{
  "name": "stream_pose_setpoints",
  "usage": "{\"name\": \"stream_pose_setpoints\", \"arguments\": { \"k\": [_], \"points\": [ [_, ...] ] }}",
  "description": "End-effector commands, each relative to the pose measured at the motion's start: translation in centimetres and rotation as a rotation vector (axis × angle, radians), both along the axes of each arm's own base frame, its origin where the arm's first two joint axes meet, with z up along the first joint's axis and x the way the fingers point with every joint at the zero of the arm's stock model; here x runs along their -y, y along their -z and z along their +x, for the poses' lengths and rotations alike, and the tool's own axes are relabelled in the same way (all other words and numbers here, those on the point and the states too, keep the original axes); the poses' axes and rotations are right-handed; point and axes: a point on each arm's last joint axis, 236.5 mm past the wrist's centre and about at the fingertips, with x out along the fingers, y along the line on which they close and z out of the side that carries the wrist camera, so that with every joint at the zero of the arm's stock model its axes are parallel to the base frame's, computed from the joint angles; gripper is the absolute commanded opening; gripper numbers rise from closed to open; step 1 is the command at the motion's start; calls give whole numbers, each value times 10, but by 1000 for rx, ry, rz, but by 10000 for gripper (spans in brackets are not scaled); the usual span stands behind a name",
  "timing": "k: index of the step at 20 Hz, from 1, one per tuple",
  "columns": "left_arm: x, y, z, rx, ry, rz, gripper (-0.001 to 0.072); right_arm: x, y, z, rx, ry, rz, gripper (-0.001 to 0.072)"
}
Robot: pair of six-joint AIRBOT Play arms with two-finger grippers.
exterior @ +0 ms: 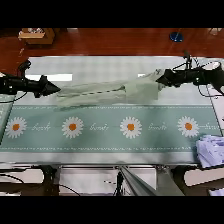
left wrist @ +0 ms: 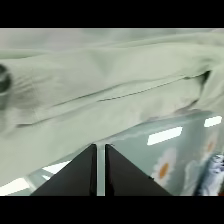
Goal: Fold the shirts.
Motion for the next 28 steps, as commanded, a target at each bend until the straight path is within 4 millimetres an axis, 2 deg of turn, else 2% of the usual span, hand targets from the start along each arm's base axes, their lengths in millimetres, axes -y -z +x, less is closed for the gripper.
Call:
{"name": "stream_pose_setpoints", "arguments": {
  "k": [1, 3, 4, 6, 11, 14, 17, 21, 24, 26, 28],
  "points": [
    [54, -32, 12, 53, 23, -154, 84, -3, -43, -28, 22, -69, -54, 17],
    [96, -41, 13, 76, 65, -192, 74, -8, -66, -47, 31, -110, -62, 18],
    [119, -42, 12, 85, 91, -194, 22, -9, -77, -56, 36, -119, -76, 17],
    [161, -39, 5, 101, 146, -177, 22, -8, -98, -71, 48, -127, -102, 17],
    [259, -33, -29, 103, 261, -199, 22, -8, -138, -105, 83, -132, -148, 17],
    [302, -27, -52, 88, 306, -217, 22, -10, -151, -120, 86, -140, -156, 18],
    [333, -18, -72, 54, 334, -240, 22, -13, -155, -129, 74, -148, -150, 18],
    [359, 12, -93, -25, 357, -244, 22, -15, -162, -136, 83, -155, -151, 18],
    [380, 38, -123, -114, 394, -240, 21, -15, -169, -140, 101, -155, -158, 17],
    [400, 46, -144, -152, 411, -254, 21, -16, -169, -142, 98, -159, -157, 18],
    [413, 53, -147, -160, 376, -259, 21, -17, -168, -146, 85, -167, -155, 18]
  ]
}}
